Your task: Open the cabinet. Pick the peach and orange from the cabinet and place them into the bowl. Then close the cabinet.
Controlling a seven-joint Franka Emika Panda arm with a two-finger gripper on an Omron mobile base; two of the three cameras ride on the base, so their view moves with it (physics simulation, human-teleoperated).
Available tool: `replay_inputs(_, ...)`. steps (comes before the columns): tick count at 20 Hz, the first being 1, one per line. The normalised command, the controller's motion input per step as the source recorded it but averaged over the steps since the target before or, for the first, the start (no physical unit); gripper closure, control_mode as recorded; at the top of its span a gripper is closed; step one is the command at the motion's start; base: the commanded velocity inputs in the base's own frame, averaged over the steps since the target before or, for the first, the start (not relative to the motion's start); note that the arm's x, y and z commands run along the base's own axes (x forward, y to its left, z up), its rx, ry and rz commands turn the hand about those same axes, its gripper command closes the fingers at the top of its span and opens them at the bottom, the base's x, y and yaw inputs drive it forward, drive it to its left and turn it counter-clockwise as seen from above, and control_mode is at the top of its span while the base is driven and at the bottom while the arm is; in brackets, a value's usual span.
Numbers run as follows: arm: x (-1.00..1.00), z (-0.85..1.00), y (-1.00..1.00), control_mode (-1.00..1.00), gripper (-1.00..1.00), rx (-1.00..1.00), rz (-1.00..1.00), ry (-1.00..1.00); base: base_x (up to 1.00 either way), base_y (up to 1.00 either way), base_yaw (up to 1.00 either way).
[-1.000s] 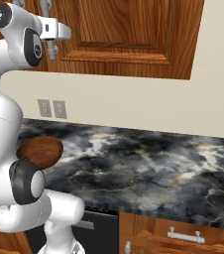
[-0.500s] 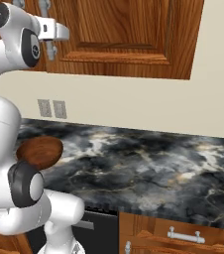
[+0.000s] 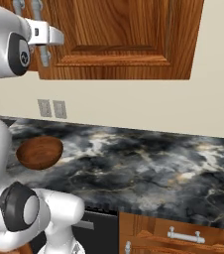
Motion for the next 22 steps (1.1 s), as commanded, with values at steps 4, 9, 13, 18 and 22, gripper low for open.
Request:
replay_inputs(4,-0.70,0.00,0.00,-1.00,1.00,0.00,-0.01,0.00,0.00,0.00,0.00)
replay_inputs(9,-0.67,0.00,0.00,-1.00,1.00,0.00,-0.01,0.00,0.00,0.00,0.00)
replay_inputs(13,-0.66,0.00,0.00,-1.00,1.00,0.00,-0.02,0.00,0.00,0.00,0.00)
replay_inputs(18,-0.73,0.00,0.00,-1.00,1.00,0.00,-0.03,0.00,0.00,0.00,0.00)
replay_inputs(22,-0.77,0.00,0.00,-1.00,1.00,0.00,-0.05,0.00,0.00,0.00,0.00)
